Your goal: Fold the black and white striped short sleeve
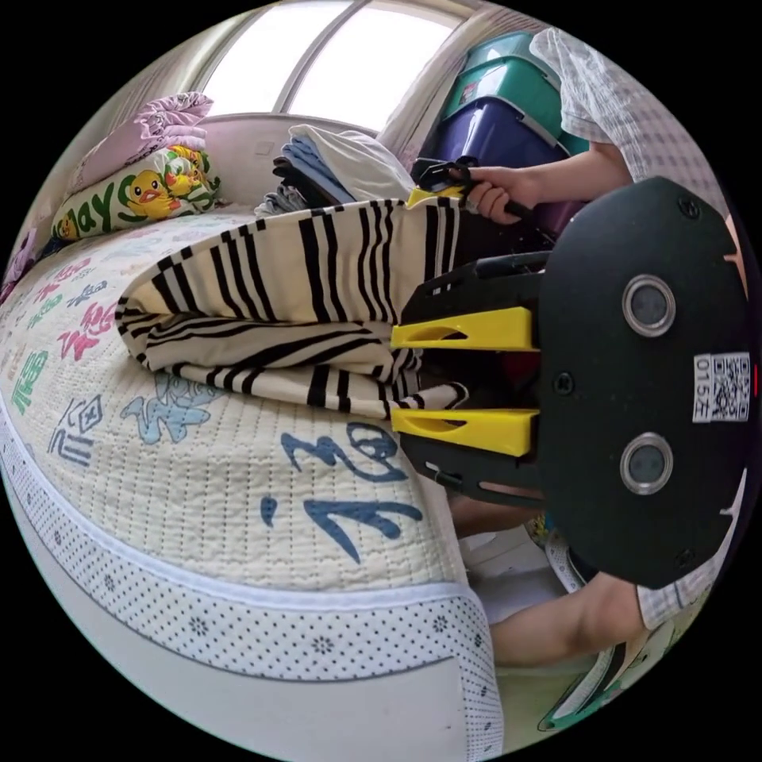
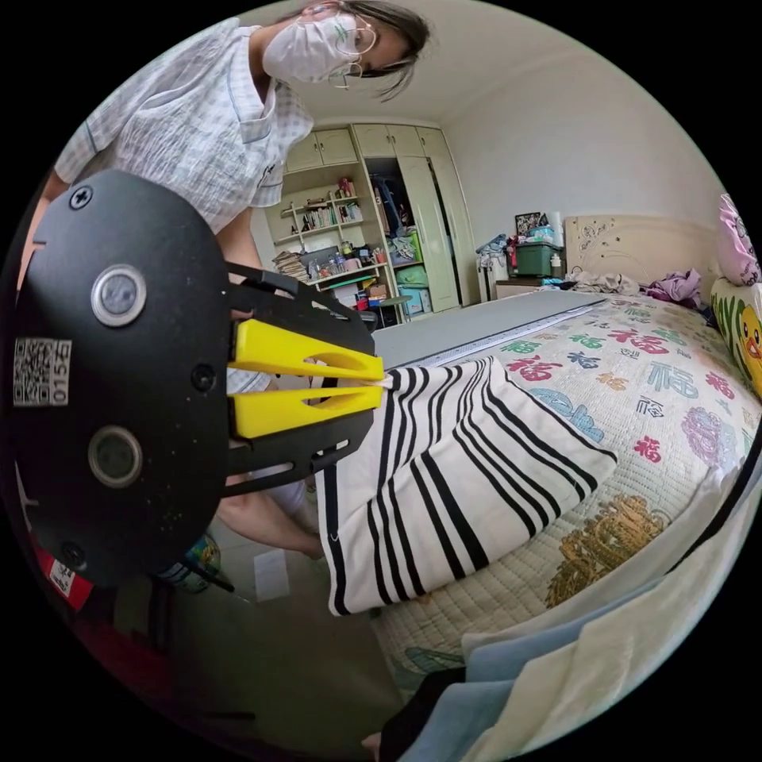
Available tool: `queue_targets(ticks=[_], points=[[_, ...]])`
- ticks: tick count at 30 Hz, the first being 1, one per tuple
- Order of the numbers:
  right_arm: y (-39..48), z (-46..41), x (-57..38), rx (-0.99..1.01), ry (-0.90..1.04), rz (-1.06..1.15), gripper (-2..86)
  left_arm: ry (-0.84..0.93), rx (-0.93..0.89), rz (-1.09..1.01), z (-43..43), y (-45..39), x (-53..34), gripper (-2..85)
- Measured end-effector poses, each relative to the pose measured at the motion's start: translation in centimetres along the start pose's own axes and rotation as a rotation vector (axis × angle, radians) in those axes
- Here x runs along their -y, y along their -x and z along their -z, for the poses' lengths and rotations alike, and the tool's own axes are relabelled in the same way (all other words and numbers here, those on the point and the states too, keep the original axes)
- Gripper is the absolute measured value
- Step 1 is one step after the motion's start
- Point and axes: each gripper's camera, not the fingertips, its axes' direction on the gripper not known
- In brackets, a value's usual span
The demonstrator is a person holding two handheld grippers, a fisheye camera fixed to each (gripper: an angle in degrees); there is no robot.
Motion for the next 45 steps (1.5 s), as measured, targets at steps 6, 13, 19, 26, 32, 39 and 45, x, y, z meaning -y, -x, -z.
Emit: queue_targets(ticks=[6, 13, 19, 26, 32, 39, 45], points=[[0.8, 0.0, -0.1, -0.023, -0.006, 0.008, 0.3, 0.029, 0.094, 0.026, 0.6, 0.3, -1.7, 12.0], [2.6, -1.2, -1.2, -0.072, 0.012, 0.017, 0.3, 0.045, 0.239, -0.062, 1.7, 0.3, -5.7, 13.1], [4.4, -3.7, -2.8, -0.104, 0.004, -0.005, 0.3, 0.146, 0.33, -0.09, 3.0, 1.1, -7.4, 3.6], [9.1, -9.0, -5.2, -0.242, 0.042, -0.006, 0.3, 0.274, 0.088, -0.023, 4.6, 5.5, -10.6, 0.8], [12.5, -10.4, -7.3, -0.26, 0.012, 0.023, 0.2, 0.204, -0.139, -0.152, 12.6, 5.8, -15.3, -0.7], [24.3, -5.6, -11.8, -0.052, -0.242, 0.316, 0.1, -0.099, -0.395, -0.514, 36.2, 3.9, -21.3, -0.7], [31.1, -10.1, -14.3, 0.082, -0.215, 0.354, 0.0, -0.248, -0.587, -0.525, 55.2, 7.8, -25.2, -0.8]])
